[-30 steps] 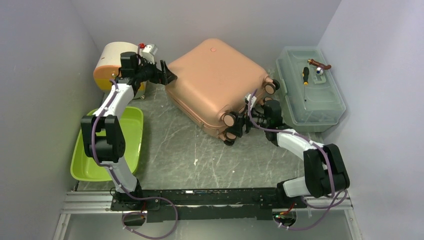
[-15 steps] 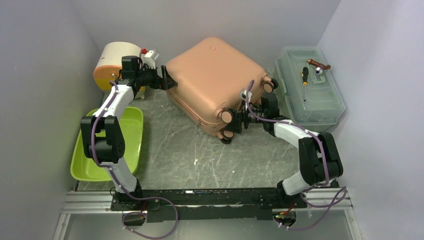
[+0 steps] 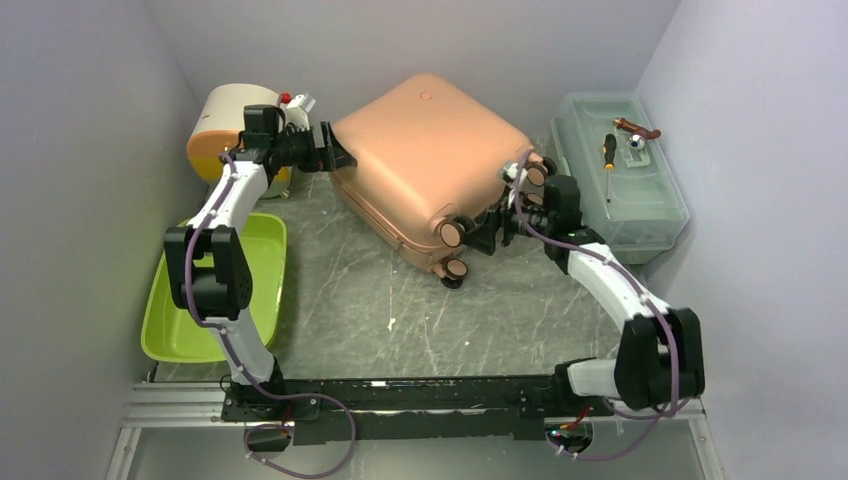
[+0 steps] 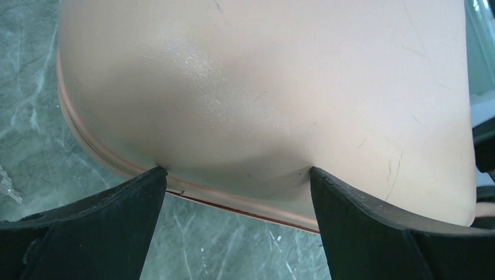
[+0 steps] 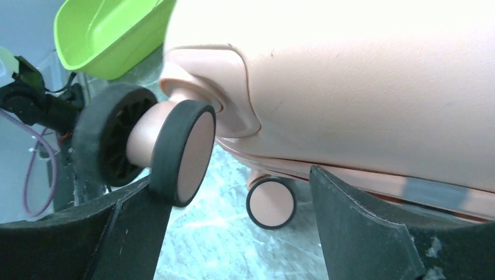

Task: Open, take out, and arrange the luggage
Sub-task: Rotate the luggage at the center of the board.

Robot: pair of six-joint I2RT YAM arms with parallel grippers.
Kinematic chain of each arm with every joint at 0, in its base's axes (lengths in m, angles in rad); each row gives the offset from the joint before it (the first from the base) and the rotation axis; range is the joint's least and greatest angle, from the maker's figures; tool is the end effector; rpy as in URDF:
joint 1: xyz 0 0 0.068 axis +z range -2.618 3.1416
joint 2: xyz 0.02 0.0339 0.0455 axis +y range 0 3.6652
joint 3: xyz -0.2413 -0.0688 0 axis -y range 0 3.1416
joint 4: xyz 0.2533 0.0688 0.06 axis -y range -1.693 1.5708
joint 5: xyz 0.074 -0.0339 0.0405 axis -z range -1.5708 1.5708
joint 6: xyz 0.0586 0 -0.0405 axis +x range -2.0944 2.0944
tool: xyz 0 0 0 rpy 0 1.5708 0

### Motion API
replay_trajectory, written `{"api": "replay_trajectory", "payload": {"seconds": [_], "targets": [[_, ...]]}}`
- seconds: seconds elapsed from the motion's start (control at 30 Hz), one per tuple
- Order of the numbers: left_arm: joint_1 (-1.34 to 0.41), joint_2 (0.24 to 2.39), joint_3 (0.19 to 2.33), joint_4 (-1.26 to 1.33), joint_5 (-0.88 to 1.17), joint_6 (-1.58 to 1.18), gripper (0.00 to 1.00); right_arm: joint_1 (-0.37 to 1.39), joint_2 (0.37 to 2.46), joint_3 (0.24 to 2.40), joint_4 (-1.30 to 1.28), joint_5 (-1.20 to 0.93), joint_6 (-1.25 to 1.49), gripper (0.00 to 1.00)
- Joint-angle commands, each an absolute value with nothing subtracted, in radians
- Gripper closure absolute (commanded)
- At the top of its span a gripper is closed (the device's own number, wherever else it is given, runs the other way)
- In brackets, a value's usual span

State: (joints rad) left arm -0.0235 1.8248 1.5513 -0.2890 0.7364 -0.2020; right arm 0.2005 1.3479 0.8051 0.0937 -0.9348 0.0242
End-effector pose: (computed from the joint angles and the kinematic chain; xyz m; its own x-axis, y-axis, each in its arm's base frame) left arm 0.4390 -0.0497 0.2738 -0.6398 -0.1336 -0.7569 0.4665 0.7151 -0.5206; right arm 0.2969 0.1084 0.2221 -0.4454 -0.0759 -0.8921 -0.8179 0.4397 0.3710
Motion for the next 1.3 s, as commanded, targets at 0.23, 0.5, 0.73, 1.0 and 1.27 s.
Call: {"api": "replay_trajectory", "payload": {"seconds": [0.23,0.5,0.73,1.0,1.27], "targets": [[-0.027,1.798,1.68,0.006,0.885,-0.29,0.0,0.099,1.114,1.063,-0.134,-0.77,-0.021,0.15],[-0.027,1.831,1.813,-0.068,0.792,-0.25,0.0,0.078,1.358,1.315,-0.164,-0.77,-0.021,0.15],[-0.028,2.007,1.942,-0.028,0.756,-0.276,0.01,0.006,1.652,1.534,-0.212,-0.77,-0.021,0.15],[-0.031,2.147,1.968,-0.028,0.831,-0.286,0.01,-0.054,1.882,1.711,-0.283,-0.585,0.15,0.11],[-0.032,2.157,1.87,0.057,0.998,-0.426,0.01,-0.054,1.976,1.781,-0.405,-0.83,0.12,0.14]]}}
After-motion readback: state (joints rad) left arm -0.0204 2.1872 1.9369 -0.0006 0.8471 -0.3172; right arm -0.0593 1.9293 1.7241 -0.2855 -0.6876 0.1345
